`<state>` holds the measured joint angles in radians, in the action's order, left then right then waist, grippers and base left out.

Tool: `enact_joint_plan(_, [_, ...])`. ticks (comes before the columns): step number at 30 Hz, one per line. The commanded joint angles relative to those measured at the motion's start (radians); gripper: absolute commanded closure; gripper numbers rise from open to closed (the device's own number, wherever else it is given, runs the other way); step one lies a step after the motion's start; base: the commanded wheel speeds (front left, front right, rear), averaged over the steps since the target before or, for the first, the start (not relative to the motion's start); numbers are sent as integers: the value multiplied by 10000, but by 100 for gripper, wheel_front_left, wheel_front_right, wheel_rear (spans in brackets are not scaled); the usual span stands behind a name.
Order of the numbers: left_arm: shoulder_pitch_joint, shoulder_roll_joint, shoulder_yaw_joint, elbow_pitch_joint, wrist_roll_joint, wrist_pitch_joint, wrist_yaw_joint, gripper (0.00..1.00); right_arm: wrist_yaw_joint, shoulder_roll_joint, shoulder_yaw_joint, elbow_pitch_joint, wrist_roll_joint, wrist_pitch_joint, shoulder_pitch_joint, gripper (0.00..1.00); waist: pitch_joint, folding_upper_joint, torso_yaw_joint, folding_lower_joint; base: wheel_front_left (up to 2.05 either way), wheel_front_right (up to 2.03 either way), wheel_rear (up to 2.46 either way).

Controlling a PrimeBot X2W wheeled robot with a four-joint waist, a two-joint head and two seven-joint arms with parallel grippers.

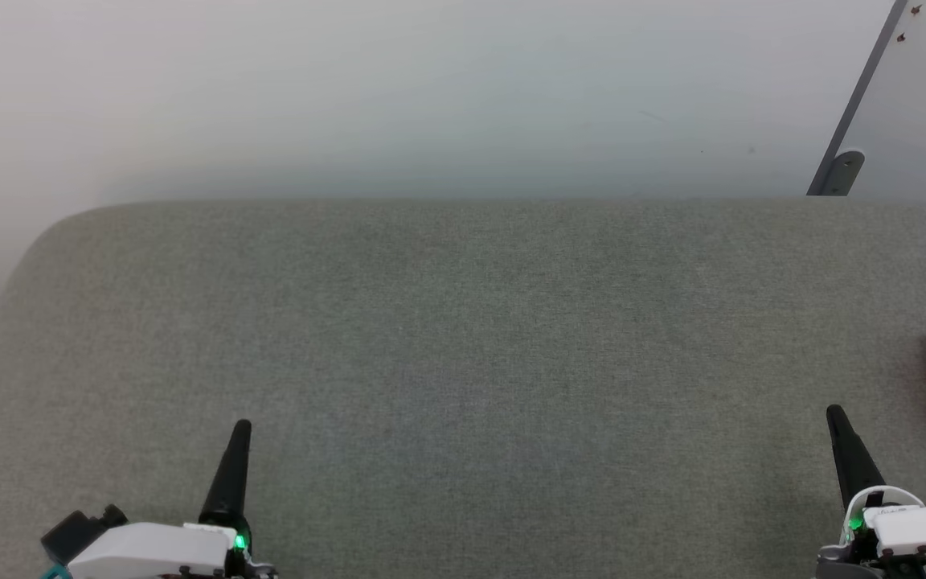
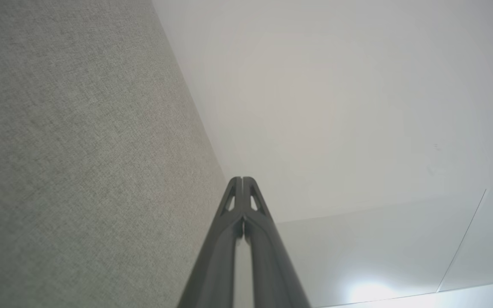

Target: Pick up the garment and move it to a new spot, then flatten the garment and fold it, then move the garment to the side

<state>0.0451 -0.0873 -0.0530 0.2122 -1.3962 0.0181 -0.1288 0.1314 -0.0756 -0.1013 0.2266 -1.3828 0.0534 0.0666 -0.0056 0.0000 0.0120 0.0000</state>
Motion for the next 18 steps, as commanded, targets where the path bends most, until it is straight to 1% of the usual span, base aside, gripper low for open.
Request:
enact_joint_plan(1, [187,18,-56,5,-288,68,-25,100,-10,34,-55,-17,-293,77,162,100,5,0,-7,0,0,0,0])
enact_joint_plan(18, [440,81,-195,175,-1438,422,-30,100,-12,158,-103,92,-1384,378,340,100,46,0,-62,0,0,0,0])
